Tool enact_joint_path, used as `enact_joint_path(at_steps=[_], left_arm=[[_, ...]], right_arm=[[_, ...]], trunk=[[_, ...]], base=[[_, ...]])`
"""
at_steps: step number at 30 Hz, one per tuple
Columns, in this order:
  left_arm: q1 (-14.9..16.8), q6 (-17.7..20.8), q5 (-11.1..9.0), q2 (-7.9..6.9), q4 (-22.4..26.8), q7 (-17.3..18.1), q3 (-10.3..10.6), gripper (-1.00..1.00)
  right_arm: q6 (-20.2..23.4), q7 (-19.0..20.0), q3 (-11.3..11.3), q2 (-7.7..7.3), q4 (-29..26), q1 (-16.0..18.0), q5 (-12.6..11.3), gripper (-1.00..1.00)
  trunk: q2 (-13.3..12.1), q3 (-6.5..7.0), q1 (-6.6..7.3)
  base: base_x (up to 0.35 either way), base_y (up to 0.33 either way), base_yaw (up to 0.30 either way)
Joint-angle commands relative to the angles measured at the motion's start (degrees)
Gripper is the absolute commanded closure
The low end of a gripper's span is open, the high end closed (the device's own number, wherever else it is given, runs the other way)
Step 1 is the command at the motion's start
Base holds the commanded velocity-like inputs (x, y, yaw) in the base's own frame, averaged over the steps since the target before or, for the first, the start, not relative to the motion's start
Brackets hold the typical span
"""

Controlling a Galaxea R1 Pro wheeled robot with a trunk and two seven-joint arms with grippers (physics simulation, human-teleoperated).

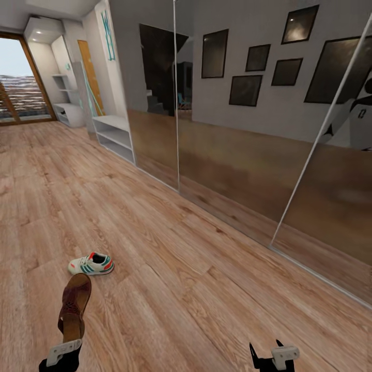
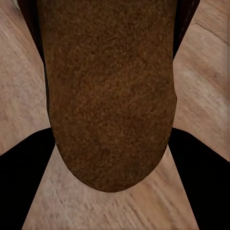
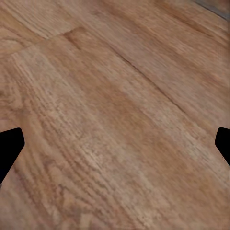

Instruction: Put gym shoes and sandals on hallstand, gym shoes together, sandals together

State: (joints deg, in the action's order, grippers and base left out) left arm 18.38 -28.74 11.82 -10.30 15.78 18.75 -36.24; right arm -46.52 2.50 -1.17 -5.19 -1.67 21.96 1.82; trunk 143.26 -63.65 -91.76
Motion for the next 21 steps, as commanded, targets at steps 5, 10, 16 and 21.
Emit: enact_joint_path(at_steps=[5,10,16,21], left_arm=[[0.1,-0.2,0.5,0.02,0.0,0.3,-0.5,1.0],[0.1,-0.2,0.5,0.02,0.0,0.3,-0.5,1.0],[0.1,-0.2,0.5,0.02,0.0,0.3,-0.5,1.0],[-0.2,0.0,0.2,0.26,-1.1,0.3,-0.4,1.0]], right_arm=[[-0.2,0.1,-0.1,0.0,0.1,0.0,0.1,-1.0],[-0.1,0.1,-0.1,0.01,0.1,0.0,0.1,-1.0],[-0.1,0.0,-0.1,0.13,0.1,0.0,0.1,-1.0],[0.0,0.3,-0.2,1.25,0.0,-0.8,0.3,-1.0]], trunk=[[-0.8,1.0,0.53],[-1.6,1.36,0.97],[-1.6,1.36,0.97],[-1.6,1.36,0.96]], base=[[0.0,0.0,-0.001],[0.0,0.0,0.0],[0.0,0.0,0.0],[0.0,0.0,0.0]])
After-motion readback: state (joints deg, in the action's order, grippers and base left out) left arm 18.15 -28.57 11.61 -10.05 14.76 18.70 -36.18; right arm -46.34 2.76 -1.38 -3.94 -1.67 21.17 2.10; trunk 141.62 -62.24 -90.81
